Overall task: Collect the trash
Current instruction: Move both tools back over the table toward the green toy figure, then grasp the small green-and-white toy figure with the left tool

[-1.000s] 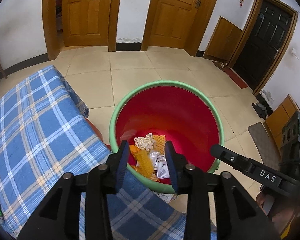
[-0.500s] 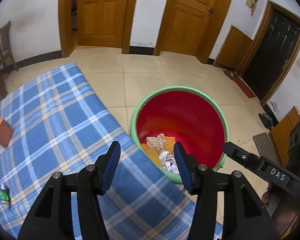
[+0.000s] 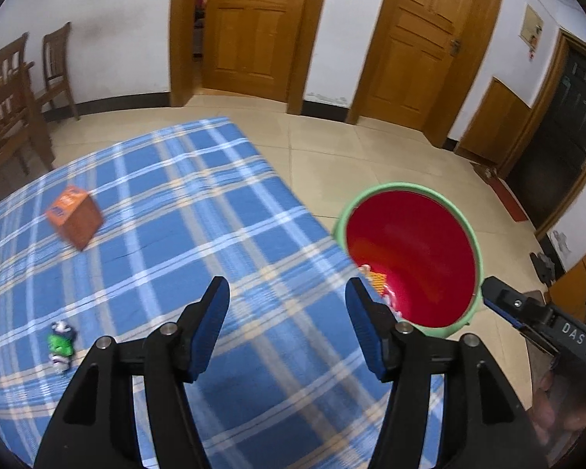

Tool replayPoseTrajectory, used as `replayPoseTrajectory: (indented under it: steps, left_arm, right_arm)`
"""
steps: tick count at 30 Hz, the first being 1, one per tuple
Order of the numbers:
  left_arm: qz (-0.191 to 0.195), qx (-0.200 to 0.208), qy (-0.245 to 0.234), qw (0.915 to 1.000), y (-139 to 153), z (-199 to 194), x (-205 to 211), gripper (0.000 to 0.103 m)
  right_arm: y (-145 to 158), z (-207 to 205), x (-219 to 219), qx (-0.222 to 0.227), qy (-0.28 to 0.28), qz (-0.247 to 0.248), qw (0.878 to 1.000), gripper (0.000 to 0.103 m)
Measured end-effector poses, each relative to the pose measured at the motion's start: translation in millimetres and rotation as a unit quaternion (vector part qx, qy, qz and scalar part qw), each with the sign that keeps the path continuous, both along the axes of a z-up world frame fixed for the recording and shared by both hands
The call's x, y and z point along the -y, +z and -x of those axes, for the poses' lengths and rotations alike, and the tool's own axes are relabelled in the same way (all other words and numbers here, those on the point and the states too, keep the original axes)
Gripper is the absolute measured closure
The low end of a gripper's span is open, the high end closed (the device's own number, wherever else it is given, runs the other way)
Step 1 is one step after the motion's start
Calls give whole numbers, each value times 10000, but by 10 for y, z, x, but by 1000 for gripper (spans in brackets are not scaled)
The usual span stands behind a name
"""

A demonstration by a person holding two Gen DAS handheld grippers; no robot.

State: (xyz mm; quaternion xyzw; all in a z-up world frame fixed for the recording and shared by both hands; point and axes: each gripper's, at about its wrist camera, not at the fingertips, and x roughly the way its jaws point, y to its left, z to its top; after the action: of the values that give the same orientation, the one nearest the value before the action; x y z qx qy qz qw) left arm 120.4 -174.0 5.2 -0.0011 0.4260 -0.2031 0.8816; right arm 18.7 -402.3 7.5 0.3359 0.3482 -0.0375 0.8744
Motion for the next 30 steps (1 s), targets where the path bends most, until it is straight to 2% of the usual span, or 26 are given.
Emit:
replayPoseTrajectory:
  steps: [10,22,30]
  left_arm:
    - [-39,-13,583,9983,-45,-29,-550,41]
    - [-242,-29,1314,9910,-160,-38,-1228,41]
    - [-371,-148,1572,9868,-298,-39,-1532,41]
  right_arm:
    - [39,-47,-226,-46,219,111,9997,73]
    - [61,-118,-465,-128,454,230,9986,73]
    - [77,-156,-646,-201,623,312,9974,73]
